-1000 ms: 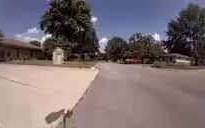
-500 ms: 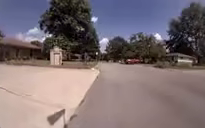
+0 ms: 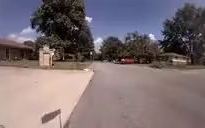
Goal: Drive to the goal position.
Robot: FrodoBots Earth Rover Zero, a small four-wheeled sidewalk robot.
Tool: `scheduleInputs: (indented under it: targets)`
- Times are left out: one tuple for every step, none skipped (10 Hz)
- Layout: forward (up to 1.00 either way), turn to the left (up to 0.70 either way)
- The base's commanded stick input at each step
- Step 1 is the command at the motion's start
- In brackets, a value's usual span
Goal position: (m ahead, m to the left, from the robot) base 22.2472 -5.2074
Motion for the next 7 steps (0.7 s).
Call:
scheduleInputs:
  targets:
    - [1.00, 0.00]
    - [1.00, 0.00]
    - [1.00, 0.00]
    - [1.00, 0.00]
    - [1.00, 0.00]
    - [1.00, 0.00]
    - [1.00, 0.00]
